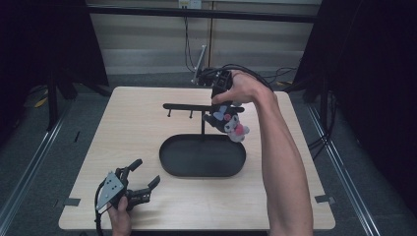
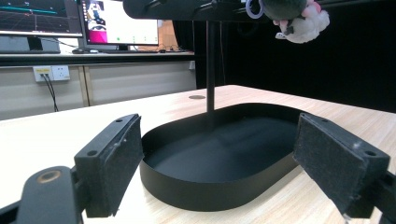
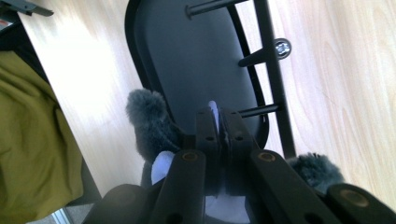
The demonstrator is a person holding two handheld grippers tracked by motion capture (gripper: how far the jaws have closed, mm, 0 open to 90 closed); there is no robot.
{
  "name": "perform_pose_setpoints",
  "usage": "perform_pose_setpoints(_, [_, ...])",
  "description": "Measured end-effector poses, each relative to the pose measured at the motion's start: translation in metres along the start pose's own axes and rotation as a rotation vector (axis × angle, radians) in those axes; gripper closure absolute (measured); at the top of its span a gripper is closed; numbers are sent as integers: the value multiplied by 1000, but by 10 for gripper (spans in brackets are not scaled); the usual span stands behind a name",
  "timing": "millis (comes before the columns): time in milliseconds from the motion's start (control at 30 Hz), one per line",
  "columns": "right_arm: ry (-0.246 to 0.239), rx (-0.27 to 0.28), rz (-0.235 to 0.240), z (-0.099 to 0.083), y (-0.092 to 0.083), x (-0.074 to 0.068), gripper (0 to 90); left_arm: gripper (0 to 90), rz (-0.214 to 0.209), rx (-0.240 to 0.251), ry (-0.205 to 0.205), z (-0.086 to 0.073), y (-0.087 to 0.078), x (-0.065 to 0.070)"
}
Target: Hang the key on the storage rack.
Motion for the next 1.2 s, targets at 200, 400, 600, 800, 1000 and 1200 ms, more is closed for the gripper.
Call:
perform_pose_setpoints(200, [19, 7, -14, -1, 0, 6, 871, 154, -2, 0, -2, 0, 0, 0])
perform_pose_setpoints(400, [27, 6, -34, 0, 1, 10, 867, 154, 0, 8, -5, 0, 1, 0])
perform_pose_setpoints(600, [50, -15, -31, 2, 2, 14, 866, 154, -1, 5, 0, 0, 0, 0])
perform_pose_setpoints(800, [44, -25, -34, 4, 6, 14, 860, 154, -2, 1, -2, 0, 0, 0])
perform_pose_setpoints(1000, [34, -32, -21, 4, 11, 16, 856, 154, -3, 5, -2, 0, 1, 0])
perform_pose_setpoints(1200, [39, -15, -8, 2, 13, 16, 845, 154, -1, -1, 3, 0, 0, 0])
Point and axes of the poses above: each handheld gripper's, and its own axes: y roughly forward along the jaws, z roughly out of its top, x roughly to its right, the point moved 5 cm from there along y, roughly forward along the jaws, and after that the axes turned 1 degree about -x, right-handed, at the moved point
